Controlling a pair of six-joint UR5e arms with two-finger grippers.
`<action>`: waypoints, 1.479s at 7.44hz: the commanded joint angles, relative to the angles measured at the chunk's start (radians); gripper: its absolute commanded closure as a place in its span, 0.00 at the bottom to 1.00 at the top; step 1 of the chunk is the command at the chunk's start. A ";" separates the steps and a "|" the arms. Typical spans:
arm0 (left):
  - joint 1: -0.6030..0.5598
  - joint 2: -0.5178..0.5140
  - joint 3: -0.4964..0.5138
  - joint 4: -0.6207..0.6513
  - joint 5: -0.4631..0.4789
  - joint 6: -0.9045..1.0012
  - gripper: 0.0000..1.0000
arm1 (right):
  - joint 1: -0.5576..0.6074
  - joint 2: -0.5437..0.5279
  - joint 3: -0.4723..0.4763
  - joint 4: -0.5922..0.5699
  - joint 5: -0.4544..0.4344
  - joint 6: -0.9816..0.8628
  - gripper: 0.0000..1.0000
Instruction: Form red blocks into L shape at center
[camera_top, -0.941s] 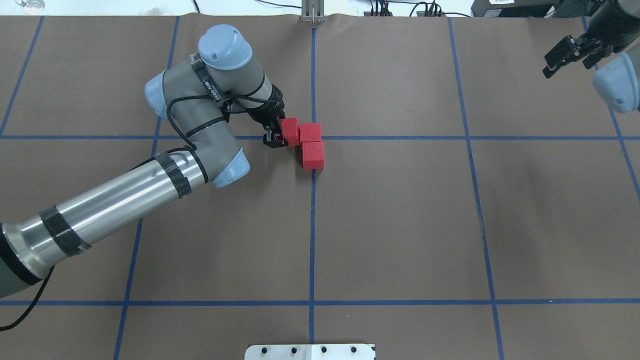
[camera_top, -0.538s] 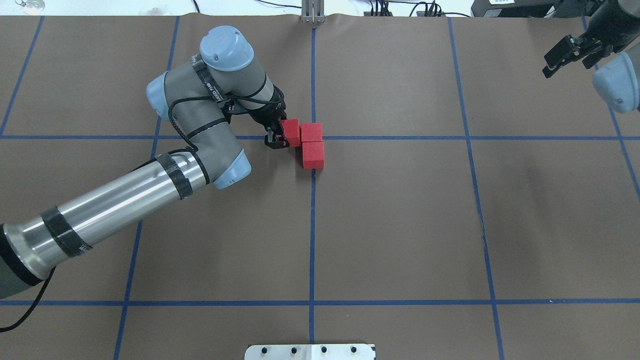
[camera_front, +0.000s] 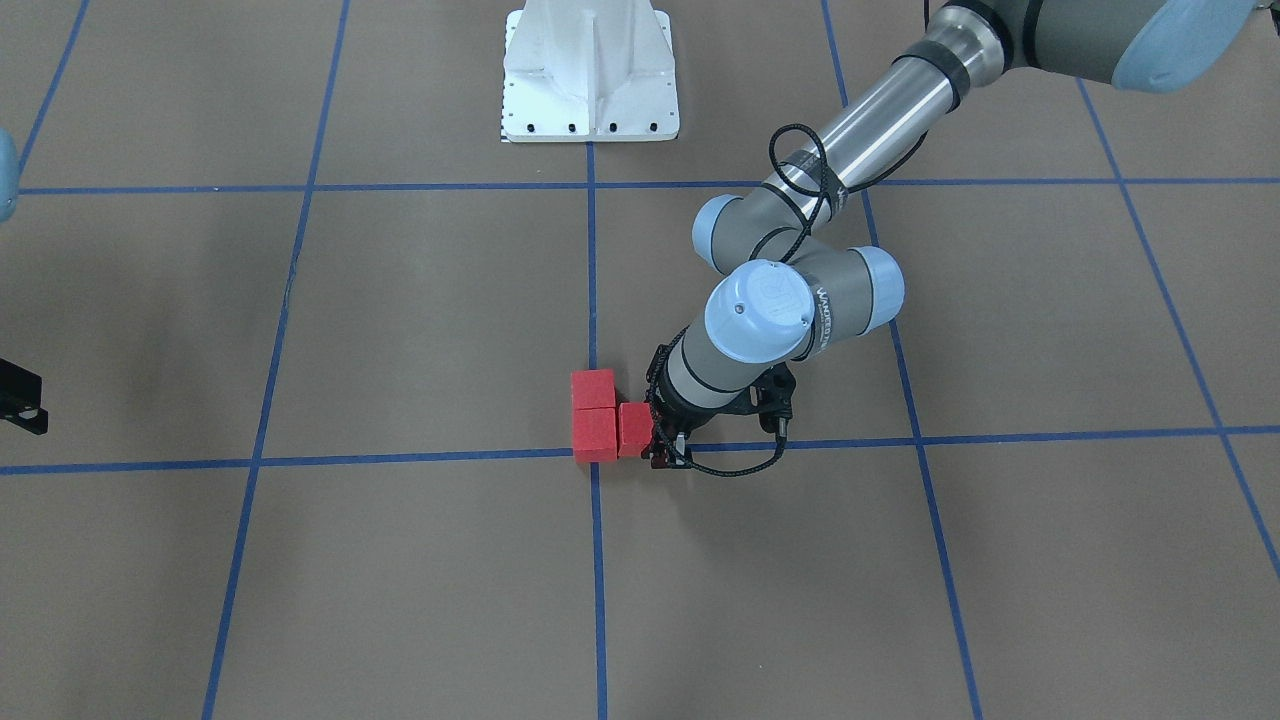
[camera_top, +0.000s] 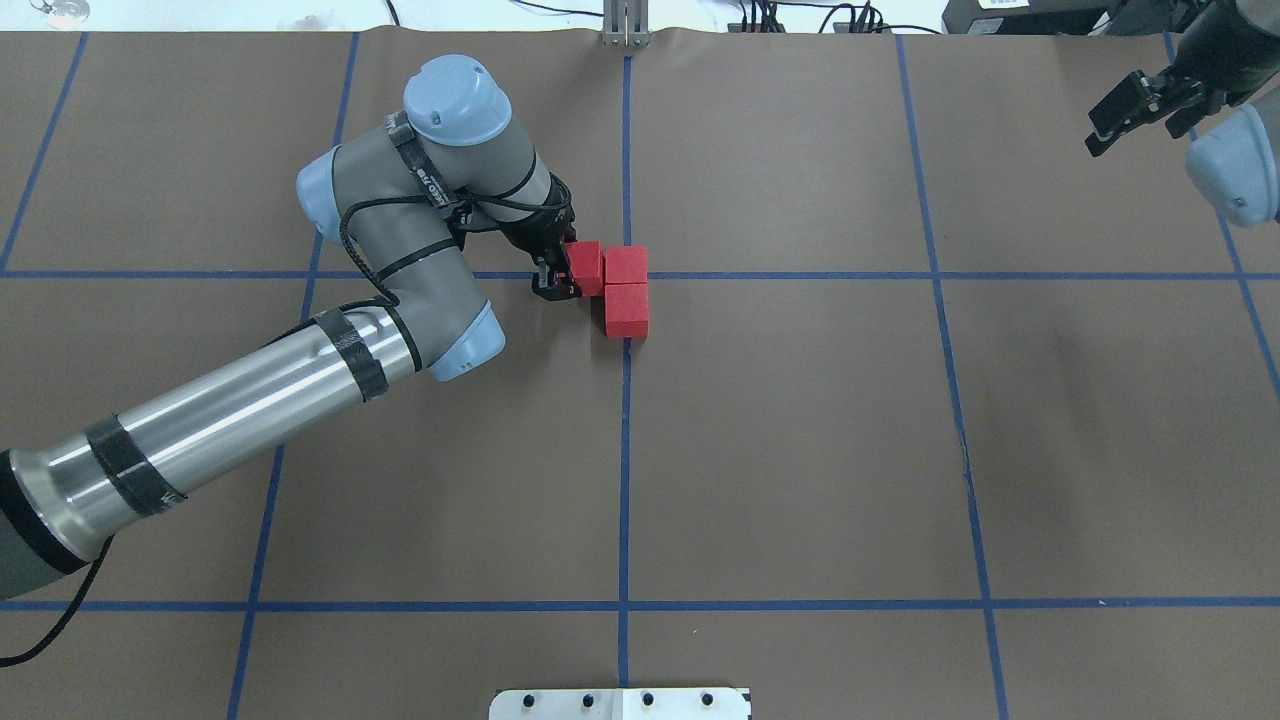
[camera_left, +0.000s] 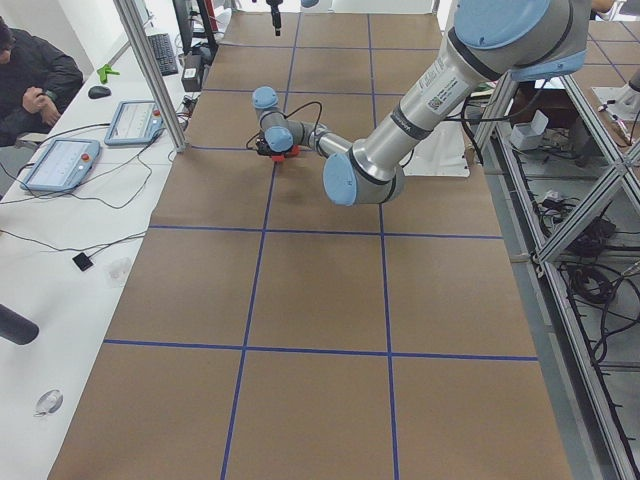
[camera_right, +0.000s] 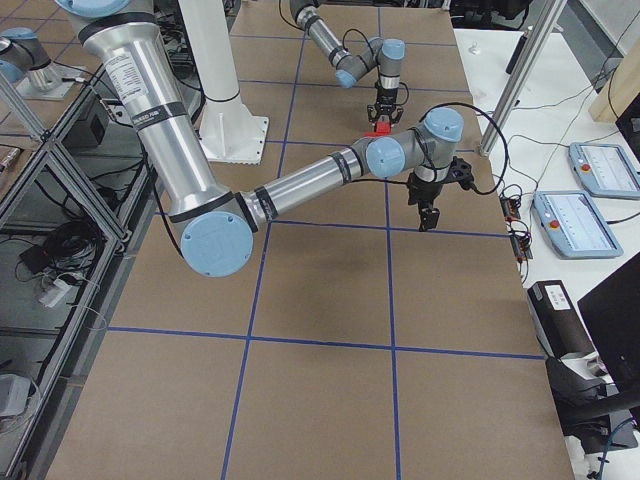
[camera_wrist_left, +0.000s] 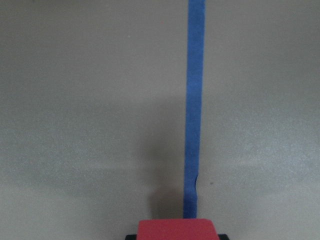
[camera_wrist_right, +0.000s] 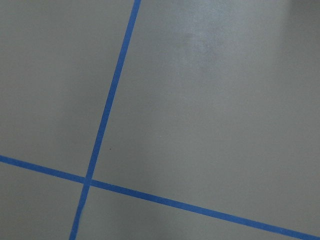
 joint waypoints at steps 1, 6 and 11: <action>0.001 0.002 0.000 -0.001 0.002 0.002 0.88 | 0.000 0.001 0.000 0.000 0.000 0.000 0.01; 0.006 0.005 0.012 -0.028 0.003 0.003 0.69 | -0.001 0.000 0.000 0.000 0.000 0.000 0.01; 0.004 0.004 0.012 -0.030 0.005 -0.003 0.67 | -0.001 0.000 0.000 0.000 -0.008 0.000 0.01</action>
